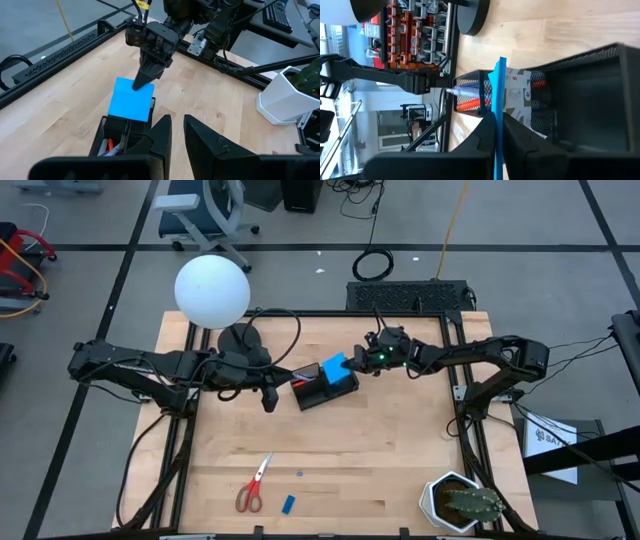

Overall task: Pick and place office supplies into organizer
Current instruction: Put the blue sticky note into the desk organizer, then put the orange scissors into the desk organizer

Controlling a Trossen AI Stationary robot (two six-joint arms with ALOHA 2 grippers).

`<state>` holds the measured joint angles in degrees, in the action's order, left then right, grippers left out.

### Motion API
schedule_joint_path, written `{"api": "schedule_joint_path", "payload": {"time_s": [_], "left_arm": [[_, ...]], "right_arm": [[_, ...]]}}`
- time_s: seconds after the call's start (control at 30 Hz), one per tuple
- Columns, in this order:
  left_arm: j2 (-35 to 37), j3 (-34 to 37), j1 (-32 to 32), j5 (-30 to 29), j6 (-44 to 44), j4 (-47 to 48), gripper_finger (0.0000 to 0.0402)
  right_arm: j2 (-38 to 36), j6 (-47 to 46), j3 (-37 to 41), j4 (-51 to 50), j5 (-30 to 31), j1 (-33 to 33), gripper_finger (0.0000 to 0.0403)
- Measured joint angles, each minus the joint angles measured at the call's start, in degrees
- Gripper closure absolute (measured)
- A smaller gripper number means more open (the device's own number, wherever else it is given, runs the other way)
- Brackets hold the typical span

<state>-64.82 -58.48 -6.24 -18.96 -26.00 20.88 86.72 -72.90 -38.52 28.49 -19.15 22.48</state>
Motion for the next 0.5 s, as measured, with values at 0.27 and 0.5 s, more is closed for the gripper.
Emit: {"api": "schedule_joint_path", "payload": {"time_s": [0.27,0.5], "left_arm": [[0.0,0.0,0.0,0.0,0.0,0.0,0.0346],[0.0,0.0,0.0,0.0,-0.2,0.0,0.0346]], "right_arm": [[0.0,-1.5,0.0,-0.6,1.1,-0.1,0.0326],[0.0,-1.5,0.0,-0.9,1.1,-0.1,0.0261]]}}
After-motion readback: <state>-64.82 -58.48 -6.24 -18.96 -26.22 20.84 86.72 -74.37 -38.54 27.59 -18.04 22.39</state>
